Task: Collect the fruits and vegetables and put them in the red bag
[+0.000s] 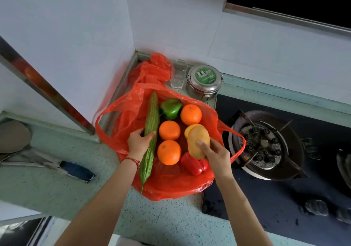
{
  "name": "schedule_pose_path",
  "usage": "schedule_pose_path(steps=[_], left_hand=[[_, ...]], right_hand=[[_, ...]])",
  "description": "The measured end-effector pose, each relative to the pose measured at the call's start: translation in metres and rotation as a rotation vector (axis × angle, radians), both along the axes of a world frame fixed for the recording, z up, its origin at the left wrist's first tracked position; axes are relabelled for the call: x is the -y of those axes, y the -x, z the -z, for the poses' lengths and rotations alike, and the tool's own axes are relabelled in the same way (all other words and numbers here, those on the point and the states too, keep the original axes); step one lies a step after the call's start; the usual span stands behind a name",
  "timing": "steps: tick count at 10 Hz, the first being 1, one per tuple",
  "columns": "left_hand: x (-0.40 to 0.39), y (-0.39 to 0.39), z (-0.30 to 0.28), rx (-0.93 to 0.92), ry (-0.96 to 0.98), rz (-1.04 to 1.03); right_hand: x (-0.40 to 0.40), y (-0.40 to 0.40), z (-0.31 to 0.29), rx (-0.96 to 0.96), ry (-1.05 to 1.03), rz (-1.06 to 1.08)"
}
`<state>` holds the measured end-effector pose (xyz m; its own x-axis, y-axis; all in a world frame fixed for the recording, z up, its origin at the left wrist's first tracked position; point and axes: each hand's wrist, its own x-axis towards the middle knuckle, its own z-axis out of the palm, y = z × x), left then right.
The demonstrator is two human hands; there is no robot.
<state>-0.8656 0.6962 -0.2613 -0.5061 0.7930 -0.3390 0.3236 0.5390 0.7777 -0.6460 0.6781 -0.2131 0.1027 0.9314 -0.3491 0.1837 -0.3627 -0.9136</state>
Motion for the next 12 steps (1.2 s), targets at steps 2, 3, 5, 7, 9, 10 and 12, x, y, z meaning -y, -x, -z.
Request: schedule_pose_path(steps=[2,3,5,7,9,10,12], left_hand=[[0.007,0.000,-0.011,0.050,-0.073,-0.025],[0.014,0.005,-0.016,0.181,-0.102,-0.093],[0.037,0.010,-0.023,0.219,-0.111,-0.102],[0.058,0.011,-0.023,0.271,-0.128,-0.133],[0.075,0.012,-0.018,0.342,-0.100,-0.147],[0.078,0.012,-0.020,0.361,-0.102,-0.145],[0.083,0.011,-0.033,0.378,-0.134,-0.145]], right_hand=[[-0.012,0.016,-0.002,0.117,-0.021,-0.047],[-0.015,0.025,-0.003,0.198,-0.038,-0.078],[-0.011,0.045,-0.005,0.331,-0.075,-0.108],[0.000,0.051,-0.004,0.390,-0.104,-0.111],[0.003,0.052,-0.007,0.385,-0.074,-0.086],[0.003,0.053,-0.006,0.378,-0.079,-0.095],[0.014,0.051,-0.008,0.394,-0.098,-0.060]])
